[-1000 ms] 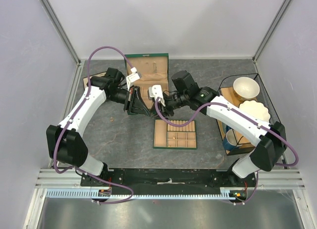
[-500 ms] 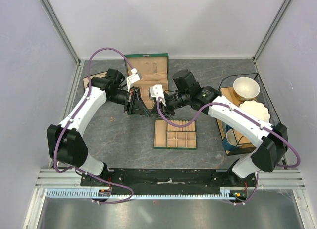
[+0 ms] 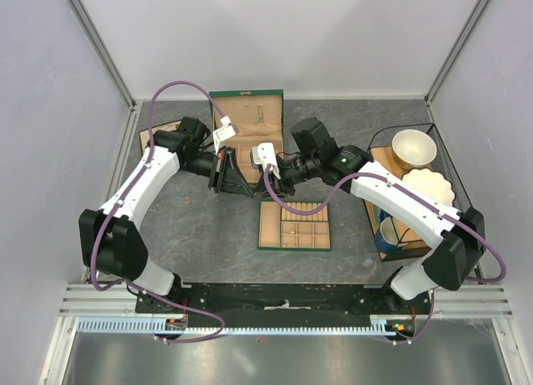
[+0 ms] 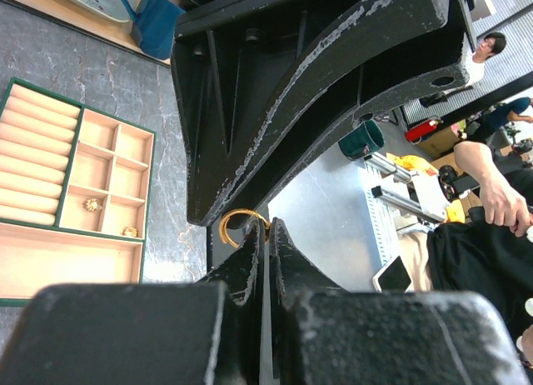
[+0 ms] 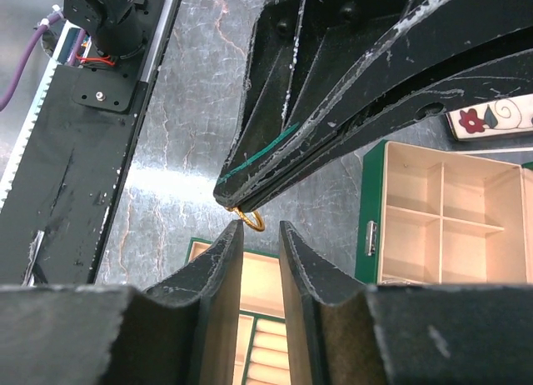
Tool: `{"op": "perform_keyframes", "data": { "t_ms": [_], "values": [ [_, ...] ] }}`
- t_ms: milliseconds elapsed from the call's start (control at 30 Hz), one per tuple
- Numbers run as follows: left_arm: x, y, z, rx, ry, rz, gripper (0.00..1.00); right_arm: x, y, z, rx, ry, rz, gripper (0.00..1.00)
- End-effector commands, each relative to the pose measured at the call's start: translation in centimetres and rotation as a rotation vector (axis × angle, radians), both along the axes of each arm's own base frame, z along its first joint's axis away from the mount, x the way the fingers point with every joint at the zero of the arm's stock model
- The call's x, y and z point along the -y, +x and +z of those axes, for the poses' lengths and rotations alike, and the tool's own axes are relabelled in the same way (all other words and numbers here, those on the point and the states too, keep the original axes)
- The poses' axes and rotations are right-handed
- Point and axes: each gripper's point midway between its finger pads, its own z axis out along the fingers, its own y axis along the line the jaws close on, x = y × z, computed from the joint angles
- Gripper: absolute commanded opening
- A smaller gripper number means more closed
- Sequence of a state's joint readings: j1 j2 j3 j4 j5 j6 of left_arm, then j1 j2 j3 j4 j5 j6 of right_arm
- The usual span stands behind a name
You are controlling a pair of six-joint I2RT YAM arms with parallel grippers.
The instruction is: Organize the mixed jewelry
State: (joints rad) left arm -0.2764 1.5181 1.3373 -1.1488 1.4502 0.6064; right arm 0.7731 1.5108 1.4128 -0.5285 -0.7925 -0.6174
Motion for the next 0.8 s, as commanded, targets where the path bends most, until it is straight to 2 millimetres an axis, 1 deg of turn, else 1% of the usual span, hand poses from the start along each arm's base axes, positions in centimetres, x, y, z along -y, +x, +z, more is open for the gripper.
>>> {"op": "perform_keyframes", "data": {
  "t_ms": [0,367,567,767],
  "values": [
    [0.31,-0.74,2.65,-0.012,-0.146,-0.039,0.02,-0.3,-0.88,3.57,0.062,0.08,0.051,0.3],
    [0.32,-0.65,2.31,-0.014,-0.137,-0.037,0.02,-0.38,-1.06,4.13,0.064,0.087,0.057,0.28],
    [0.36,-0.66,2.27,-0.017,-0.135,-0.038,0.02,-0.46,-1.27,3.97,0.061,0.084,0.064,0.27],
    [0.33,-0.6,2.2,-0.02,-0.134,-0.036,0.02,-0.64,-1.41,4.01,0.062,0.084,0.069,0.23]
  ]
}}
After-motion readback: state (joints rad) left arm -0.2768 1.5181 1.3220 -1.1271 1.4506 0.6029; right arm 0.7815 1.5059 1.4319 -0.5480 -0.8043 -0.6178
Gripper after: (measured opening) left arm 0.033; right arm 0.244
